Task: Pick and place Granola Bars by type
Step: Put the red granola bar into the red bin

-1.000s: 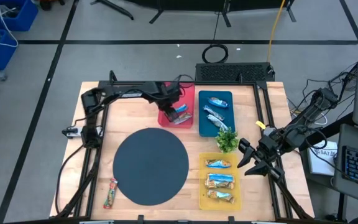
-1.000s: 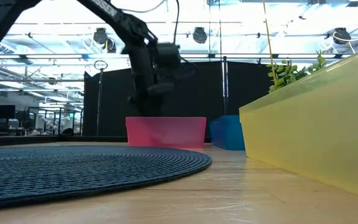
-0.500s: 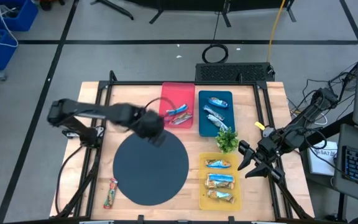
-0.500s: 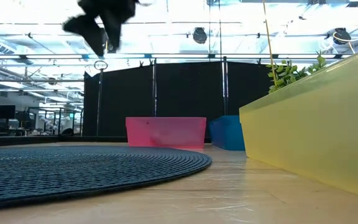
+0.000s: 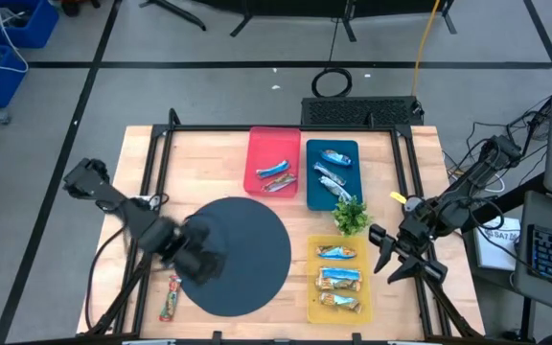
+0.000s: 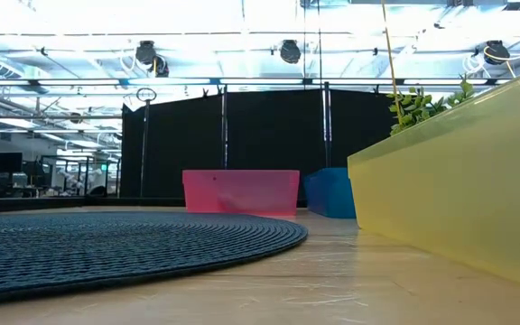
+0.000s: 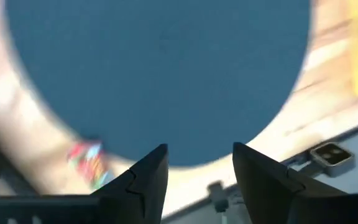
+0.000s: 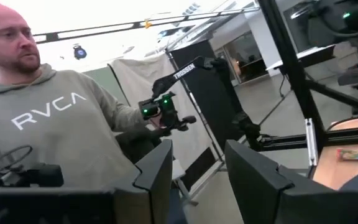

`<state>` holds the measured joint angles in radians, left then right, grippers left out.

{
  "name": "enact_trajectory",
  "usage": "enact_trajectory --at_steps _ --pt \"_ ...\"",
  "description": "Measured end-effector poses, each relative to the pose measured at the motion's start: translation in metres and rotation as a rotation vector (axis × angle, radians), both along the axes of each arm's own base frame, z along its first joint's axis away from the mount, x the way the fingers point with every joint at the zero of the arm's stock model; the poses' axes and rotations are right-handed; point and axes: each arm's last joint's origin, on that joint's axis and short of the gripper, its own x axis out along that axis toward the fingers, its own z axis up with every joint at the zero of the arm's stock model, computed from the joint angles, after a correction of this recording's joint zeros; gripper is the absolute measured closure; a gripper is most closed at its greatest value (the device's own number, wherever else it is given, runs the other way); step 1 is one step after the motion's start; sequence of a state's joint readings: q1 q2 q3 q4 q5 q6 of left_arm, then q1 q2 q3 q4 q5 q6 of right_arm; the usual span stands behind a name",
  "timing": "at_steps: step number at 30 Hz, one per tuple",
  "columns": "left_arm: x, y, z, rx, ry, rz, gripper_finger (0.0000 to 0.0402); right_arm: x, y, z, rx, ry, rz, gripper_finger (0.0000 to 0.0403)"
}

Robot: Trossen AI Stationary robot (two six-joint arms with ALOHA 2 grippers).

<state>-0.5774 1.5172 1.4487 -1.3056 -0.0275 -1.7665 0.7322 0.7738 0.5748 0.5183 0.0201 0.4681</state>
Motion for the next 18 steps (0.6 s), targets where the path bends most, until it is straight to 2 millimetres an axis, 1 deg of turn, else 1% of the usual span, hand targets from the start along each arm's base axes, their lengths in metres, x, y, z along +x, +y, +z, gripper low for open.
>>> enact_trajectory --at_steps 6,10,12,15,18 --pt "-0.033 -0.043 -0.003 -0.067 0.091 0.185 0.0202 -0.001 0.001 -0.001 -0.016 0.002 0.057 0.0264" --pt "-0.048 -0.068 -0.019 -0.044 0.175 0.273 0.0198 -0.001 0.002 -0.001 -0.022 0.002 0.078 0.0264" --pt "-0.049 -0.078 -0.028 -0.06 0.238 0.26 0.0199 -0.001 0.002 -0.002 -0.027 0.006 0.08 0.0264" --pt "-0.046 -0.09 -0.053 -0.029 0.34 0.249 0.0204 -0.002 0.002 -0.002 -0.031 0.003 0.1 0.0264" --pt "-0.043 -0.097 -0.073 0.002 0.424 0.257 0.0209 -0.002 0.003 -0.002 -0.033 0.0 0.12 0.0264"
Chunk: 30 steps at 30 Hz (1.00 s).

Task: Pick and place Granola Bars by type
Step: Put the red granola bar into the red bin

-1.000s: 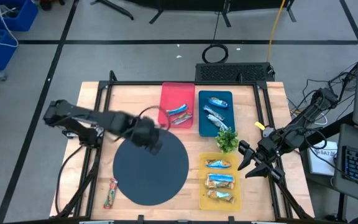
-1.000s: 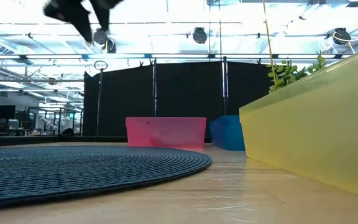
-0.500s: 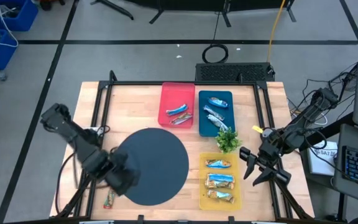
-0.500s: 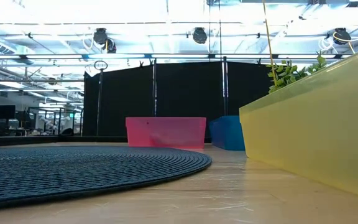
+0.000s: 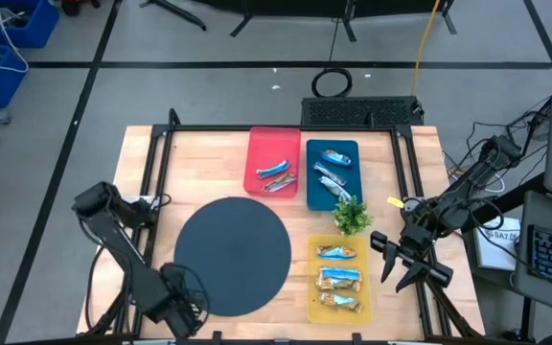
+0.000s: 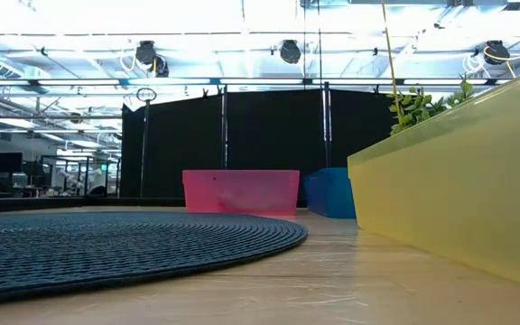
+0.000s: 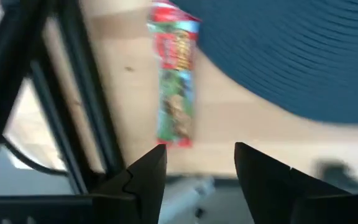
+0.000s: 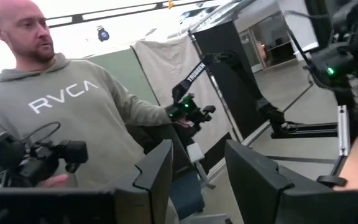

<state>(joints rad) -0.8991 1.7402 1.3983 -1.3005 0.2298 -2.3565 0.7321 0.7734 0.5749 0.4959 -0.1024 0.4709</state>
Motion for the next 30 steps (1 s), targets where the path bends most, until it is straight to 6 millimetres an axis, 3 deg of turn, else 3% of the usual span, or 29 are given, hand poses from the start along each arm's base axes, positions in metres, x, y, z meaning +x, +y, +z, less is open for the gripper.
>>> enact_trajectory --at_steps 7,14,23,30 --pt "0.005 -0.003 -0.035 0.091 0.034 0.01 0.0209 -0.001 0.001 0.0 0.016 0.02 0.04 0.0264" --pt "0.002 -0.003 -0.079 0.016 0.079 0.045 0.0209 -0.001 0.001 0.0 0.031 0.037 0.048 0.0264" --pt "-0.004 0.003 -0.081 0.051 0.133 0.047 0.0215 -0.002 0.001 0.0 0.043 0.054 0.079 0.0264" --pt "-0.013 0.01 -0.097 0.074 0.156 0.04 0.0215 -0.002 0.002 -0.001 0.042 0.065 0.08 0.0264"
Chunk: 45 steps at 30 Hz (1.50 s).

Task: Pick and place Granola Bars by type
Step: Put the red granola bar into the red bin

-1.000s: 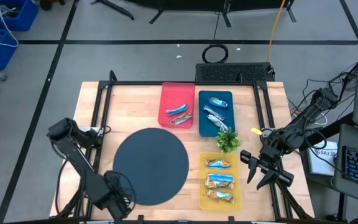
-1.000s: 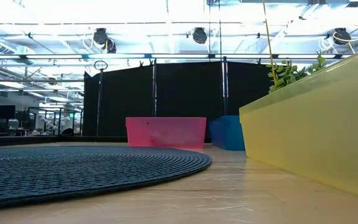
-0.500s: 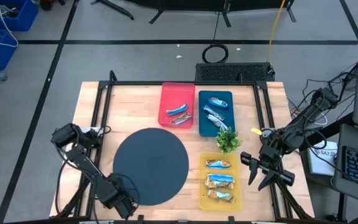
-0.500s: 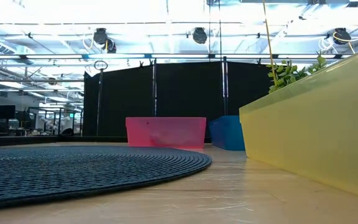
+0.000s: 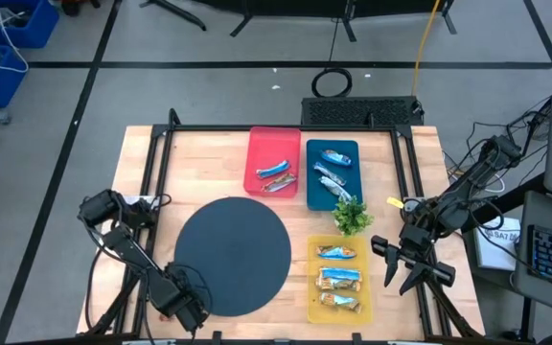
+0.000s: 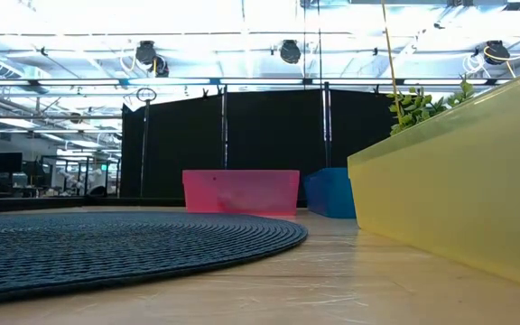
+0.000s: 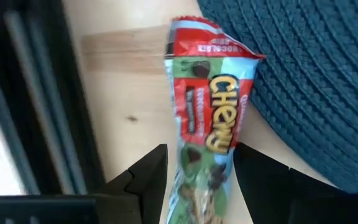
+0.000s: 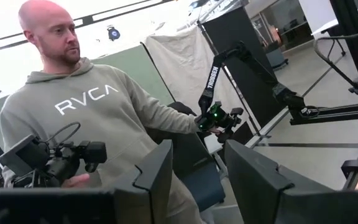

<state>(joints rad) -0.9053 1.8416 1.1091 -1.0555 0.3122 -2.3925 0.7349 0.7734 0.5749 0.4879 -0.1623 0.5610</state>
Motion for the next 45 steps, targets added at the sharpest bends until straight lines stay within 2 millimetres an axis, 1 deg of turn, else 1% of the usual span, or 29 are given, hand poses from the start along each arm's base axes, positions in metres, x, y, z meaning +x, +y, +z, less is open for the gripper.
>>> enact_trajectory --at_steps 5,7,9,11,13,14,16,19,21,24,26,28,31,33,35,38,40,43,45 --pt "-0.004 0.002 -0.017 -0.07 -0.053 -0.005 0.0216 0.0 0.0 0.0 0.008 0.007 0.002 0.0264" --pt "-0.004 0.002 -0.019 -0.075 -0.057 -0.006 0.0224 0.0 0.0 0.0 0.012 0.012 0.004 0.0264" --pt "-0.002 0.002 -0.017 -0.071 -0.065 -0.019 0.0251 0.0 0.0 0.0 0.012 0.014 0.004 0.0264" --pt "0.0 0.003 -0.011 -0.064 -0.086 -0.041 0.0296 0.0 0.0 0.0 0.012 0.013 0.004 0.0264" --pt "0.0 0.005 -0.004 -0.045 -0.109 -0.061 0.0351 0.0 0.0 0.001 0.011 0.002 0.002 0.0264" --pt "-0.001 0.007 -0.001 -0.023 -0.121 -0.071 0.037 0.0 0.0 0.001 0.01 -0.003 0.001 0.0264" --pt "-0.001 0.01 0.005 -0.011 -0.12 -0.057 0.0379 0.0 0.0 0.001 0.008 -0.005 0.001 0.0264" --pt "-0.001 0.013 0.021 -0.056 -0.117 -0.03 0.0376 0.0 0.0 0.001 0.007 -0.006 0.0 0.0264" --pt "0.0 0.015 0.034 -0.08 -0.139 -0.023 0.0383 0.0 0.0 0.001 0.007 -0.007 -0.001 0.0264" --pt "0.009 0.022 0.065 -0.067 -0.231 -0.033 0.0386 0.0 0.0 0.001 0.005 -0.009 -0.002 0.0264" --pt "0.017 0.032 0.085 -0.04 -0.284 -0.065 0.0387 0.0 0.0 0.001 -0.001 -0.016 -0.004 0.0264" --pt "0.028 0.045 0.107 -0.017 -0.327 -0.114 0.0387 0.0 0.0 0.001 -0.009 -0.027 -0.008 0.0264" --pt "0.048 0.072 0.137 0.042 -0.393 -0.219 0.0389 0.0 0.0 0.001 -0.012 -0.03 -0.009 0.0264" --pt "0.063 0.095 0.154 0.076 -0.416 -0.295 0.0389 0.0 0.0 0.001 -0.012 -0.03 -0.009 0.0264" --pt "0.078 0.123 0.167 0.106 -0.44 -0.372 0.0389 0.0 0.0 0.001 -0.012 -0.03 -0.01 0.0264" --pt "0.098 0.166 0.181 0.12 -0.482 -0.48 0.0389 0.0 0.0 0.001 -0.014 -0.032 -0.012 0.0264" --pt "0.108 0.197 0.188 0.137 -0.51 -0.529 0.0389 0.001 -0.001 0.001 -0.012 -0.034 -0.016 0.0264" --pt "0.117 0.243 0.191 0.185 -0.534 -0.59 0.0389 0.001 -0.002 0.001 -0.012 -0.037 -0.022 0.0264" --pt "0.119 0.272 0.191 0.215 -0.543 -0.623 0.039 0.001 -0.002 0.002 -0.016 -0.051 -0.028 0.0264"
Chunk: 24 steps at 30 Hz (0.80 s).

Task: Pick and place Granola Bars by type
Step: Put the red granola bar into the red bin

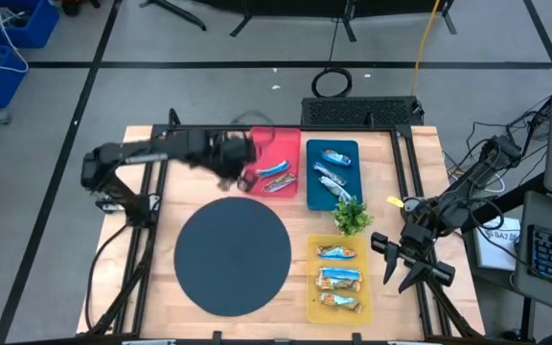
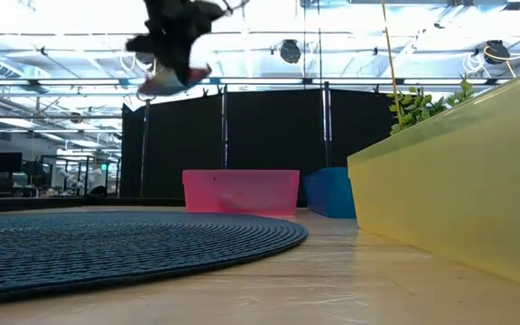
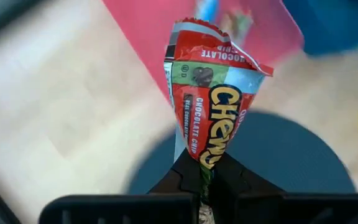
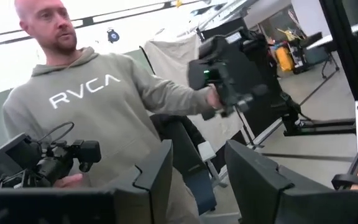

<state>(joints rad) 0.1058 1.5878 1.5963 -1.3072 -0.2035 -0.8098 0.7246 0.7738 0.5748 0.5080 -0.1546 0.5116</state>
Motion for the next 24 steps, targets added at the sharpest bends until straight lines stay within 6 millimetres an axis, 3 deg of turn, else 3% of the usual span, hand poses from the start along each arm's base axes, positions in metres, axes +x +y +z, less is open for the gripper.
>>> enact_trajectory --at_steps 5,12,18,24 --pt "0.012 0.061 -0.01 0.07 -0.025 -0.121 0.039 0.001 -0.002 0.002 0.008 -0.022 -0.087 0.0264" --pt "0.035 0.118 -0.052 0.091 0.034 -0.332 0.039 0.004 -0.005 0.002 -0.011 -0.04 -0.221 0.0264" --pt "0.058 0.136 -0.092 0.13 0.094 -0.496 0.039 0.006 -0.008 0.003 -0.008 -0.05 -0.315 0.0264" --pt "0.076 0.146 -0.109 0.175 0.02 -0.58 0.039 0.007 -0.01 0.004 0.011 -0.041 -0.391 0.0264"
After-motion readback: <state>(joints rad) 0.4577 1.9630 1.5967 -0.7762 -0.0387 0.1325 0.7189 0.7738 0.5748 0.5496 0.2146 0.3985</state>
